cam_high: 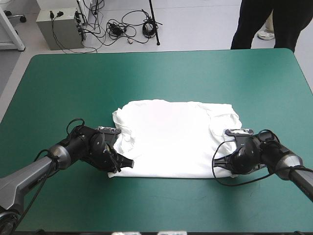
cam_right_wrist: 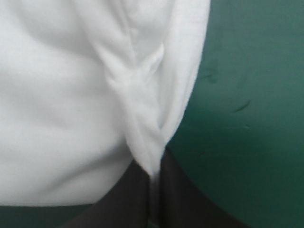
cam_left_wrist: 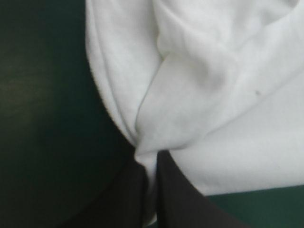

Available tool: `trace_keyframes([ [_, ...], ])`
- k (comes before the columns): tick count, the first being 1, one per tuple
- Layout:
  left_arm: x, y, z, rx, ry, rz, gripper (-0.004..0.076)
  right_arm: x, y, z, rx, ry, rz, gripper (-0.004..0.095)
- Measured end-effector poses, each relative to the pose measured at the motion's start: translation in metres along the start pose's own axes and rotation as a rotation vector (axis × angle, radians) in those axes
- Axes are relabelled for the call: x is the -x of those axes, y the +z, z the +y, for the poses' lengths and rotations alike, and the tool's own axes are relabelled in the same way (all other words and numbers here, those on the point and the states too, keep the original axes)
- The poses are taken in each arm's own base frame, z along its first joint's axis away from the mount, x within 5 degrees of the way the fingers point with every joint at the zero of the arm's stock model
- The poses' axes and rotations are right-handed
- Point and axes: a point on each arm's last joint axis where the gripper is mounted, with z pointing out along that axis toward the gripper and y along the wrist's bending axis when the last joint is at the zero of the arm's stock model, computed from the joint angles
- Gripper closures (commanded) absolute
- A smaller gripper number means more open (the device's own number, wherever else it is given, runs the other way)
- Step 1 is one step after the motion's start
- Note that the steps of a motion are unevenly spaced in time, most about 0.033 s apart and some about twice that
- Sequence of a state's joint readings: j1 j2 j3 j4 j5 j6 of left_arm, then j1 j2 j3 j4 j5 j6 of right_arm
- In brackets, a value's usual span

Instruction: Fold the cloth

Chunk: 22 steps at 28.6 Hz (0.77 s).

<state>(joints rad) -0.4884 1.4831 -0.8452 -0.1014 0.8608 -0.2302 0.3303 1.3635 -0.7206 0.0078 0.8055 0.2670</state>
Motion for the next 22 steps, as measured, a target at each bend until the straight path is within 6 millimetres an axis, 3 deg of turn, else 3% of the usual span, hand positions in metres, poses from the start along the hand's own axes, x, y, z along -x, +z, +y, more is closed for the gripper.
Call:
trace_keyframes([
  [6,-0.003,-0.013,-0.001,-0.012,0.010,-0.052,0.0733,0.003,-0.017,-0.001,-0.025,-0.012,0.038,0.0925],
  [14,-0.011,-0.058,-0.003,-0.052,0.010,-0.172,0.0733,0.010,-0.074,0.002,-0.011,-0.012,-0.031,0.0925],
  [22,-0.023,-0.090,-0.002,-0.084,-0.019,-0.244,0.0733,0.012,-0.111,0.004,0.012,-0.006,-0.063,0.0925],
])
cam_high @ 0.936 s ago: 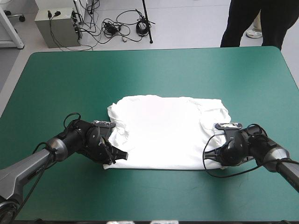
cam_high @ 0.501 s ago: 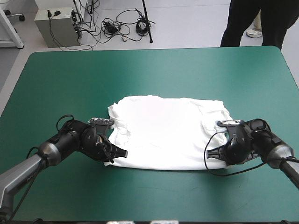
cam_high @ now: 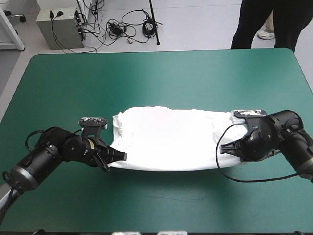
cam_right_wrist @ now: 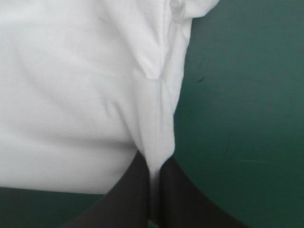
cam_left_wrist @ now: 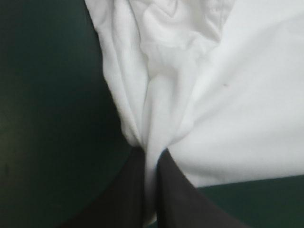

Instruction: Fold the cloth

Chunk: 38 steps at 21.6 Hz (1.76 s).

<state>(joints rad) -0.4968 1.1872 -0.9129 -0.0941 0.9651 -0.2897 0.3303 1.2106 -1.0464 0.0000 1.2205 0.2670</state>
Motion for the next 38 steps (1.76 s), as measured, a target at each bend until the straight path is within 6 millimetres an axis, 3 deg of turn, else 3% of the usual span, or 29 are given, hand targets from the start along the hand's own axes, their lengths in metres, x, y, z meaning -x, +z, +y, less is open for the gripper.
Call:
trace_keyframes([
  [5,0.032,-0.033,-0.010,-0.010,0.012,-0.170,0.0733,0.017,-0.023,0.002,0.009,-0.008,-0.135,0.0925],
  [8,0.057,-0.031,-0.012,0.030,0.013,-0.249,0.0733,0.031,-0.027,0.001,-0.015,-0.012,-0.259,0.0925],
  [11,0.076,-0.018,-0.012,0.072,0.013,-0.304,0.0733,0.051,-0.017,0.000,-0.062,-0.016,-0.332,0.0925],
  [17,0.106,0.015,-0.011,0.146,0.016,-0.400,0.0733,0.090,0.023,-0.015,-0.083,0.035,-0.393,0.0925],
  [22,0.121,0.047,-0.011,0.181,0.029,-0.405,0.0733,0.104,0.050,-0.020,-0.091,0.045,-0.376,0.0925],
  [28,0.126,0.094,-0.010,0.192,0.035,-0.333,0.0732,0.115,0.082,-0.019,-0.092,0.036,-0.331,0.0914],
  [30,0.126,0.104,-0.009,0.198,0.038,-0.313,0.0732,0.116,0.093,-0.018,-0.083,0.025,-0.295,0.0851],
  [34,0.125,0.112,-0.008,0.206,0.040,-0.293,0.0636,0.113,0.102,-0.013,-0.037,-0.003,-0.224,0.0453],
  [36,0.125,0.112,-0.007,0.210,0.039,-0.288,0.0608,0.114,0.098,-0.012,-0.030,-0.004,-0.204,0.0341],
  [38,0.123,0.111,-0.006,0.226,0.034,-0.268,0.0608,0.117,0.089,-0.012,-0.035,-0.003,-0.181,0.0337],
])
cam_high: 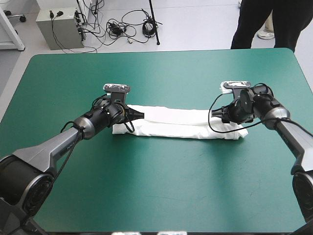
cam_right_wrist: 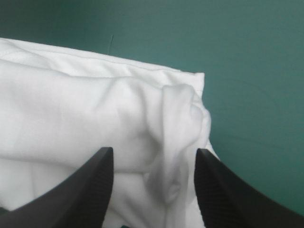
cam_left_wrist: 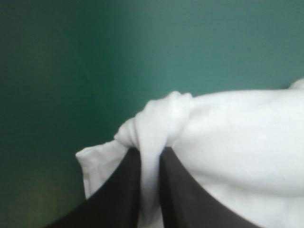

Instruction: Fold the cloth

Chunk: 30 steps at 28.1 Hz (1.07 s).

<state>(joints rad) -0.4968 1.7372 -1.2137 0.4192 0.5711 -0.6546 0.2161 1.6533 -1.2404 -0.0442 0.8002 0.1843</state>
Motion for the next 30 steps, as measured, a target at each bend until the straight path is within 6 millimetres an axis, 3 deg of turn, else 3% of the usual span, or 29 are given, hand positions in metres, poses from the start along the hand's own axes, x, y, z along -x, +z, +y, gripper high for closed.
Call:
trace_keyframes([
  [3,0.000,-0.015,0.006,0.030,0.001,0.018,0.0608,0.012,-0.021,0.001,-0.003,-0.005,-0.002,0.0337],
  [9,0.007,-0.048,0.011,0.015,0.022,-0.039,0.0608,0.017,-0.059,-0.001,-0.004,-0.012,-0.082,0.0340],
  [18,0.006,-0.078,0.011,-0.075,0.066,-0.034,0.0551,0.009,-0.084,-0.004,-0.013,-0.013,-0.081,0.0340],
  [23,-0.002,-0.108,-0.001,-0.255,0.134,-0.004,0.0545,0.001,-0.105,-0.010,-0.063,-0.035,-0.094,0.0341],
  [26,-0.006,-0.125,-0.015,-0.386,0.192,-0.019,0.0588,-0.004,-0.125,-0.018,-0.124,-0.038,-0.137,0.0341],
  [29,-0.007,-0.138,-0.027,-0.477,0.222,-0.026,0.0728,-0.012,-0.148,-0.026,-0.196,-0.026,-0.188,0.0341],
  [30,-0.006,-0.142,-0.030,-0.494,0.230,-0.030,0.0730,-0.015,-0.155,-0.029,-0.216,-0.018,-0.204,0.0341],
])
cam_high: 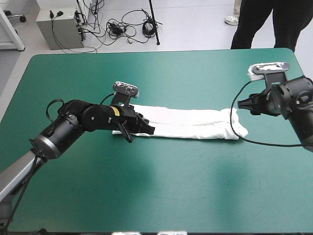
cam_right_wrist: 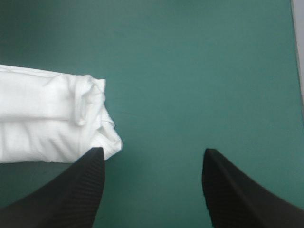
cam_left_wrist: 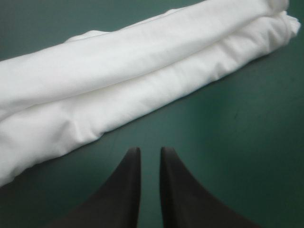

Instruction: Fold the cloth

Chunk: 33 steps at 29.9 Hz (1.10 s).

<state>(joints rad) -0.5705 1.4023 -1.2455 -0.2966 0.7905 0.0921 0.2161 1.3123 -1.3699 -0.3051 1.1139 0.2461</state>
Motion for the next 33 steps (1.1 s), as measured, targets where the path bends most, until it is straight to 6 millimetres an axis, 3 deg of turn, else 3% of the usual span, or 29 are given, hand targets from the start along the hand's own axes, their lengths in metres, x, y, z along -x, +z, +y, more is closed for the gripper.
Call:
trace_keyframes([
  [6,0.021,-0.006,-0.008,-0.025,0.071,-0.055,0.0733,-0.011,-0.034,-0.017,-0.061,0.074,-0.058,0.0341],
  [8,0.029,0.003,-0.007,-0.026,0.086,-0.047,0.0733,-0.012,-0.039,-0.018,-0.058,0.094,-0.067,0.0341],
  [11,0.038,0.033,-0.003,-0.029,0.087,0.022,0.0733,-0.013,-0.038,-0.018,-0.026,0.123,-0.054,0.0347],
  [16,0.043,0.084,0.006,-0.031,0.088,0.119,0.0733,-0.007,-0.013,-0.027,0.097,0.194,0.007,0.0350],
  [23,0.044,0.139,0.014,-0.063,0.057,0.171,0.0733,0.002,0.046,-0.062,0.359,0.353,0.089,0.0348],
  [28,0.038,0.173,0.020,-0.073,0.041,0.226,0.0733,0.001,0.082,-0.063,0.457,0.324,0.171,0.0336],
  [33,0.029,0.198,0.023,-0.069,0.039,0.276,0.0733,0.000,0.100,-0.062,0.480,0.288,0.207,0.0266],
])
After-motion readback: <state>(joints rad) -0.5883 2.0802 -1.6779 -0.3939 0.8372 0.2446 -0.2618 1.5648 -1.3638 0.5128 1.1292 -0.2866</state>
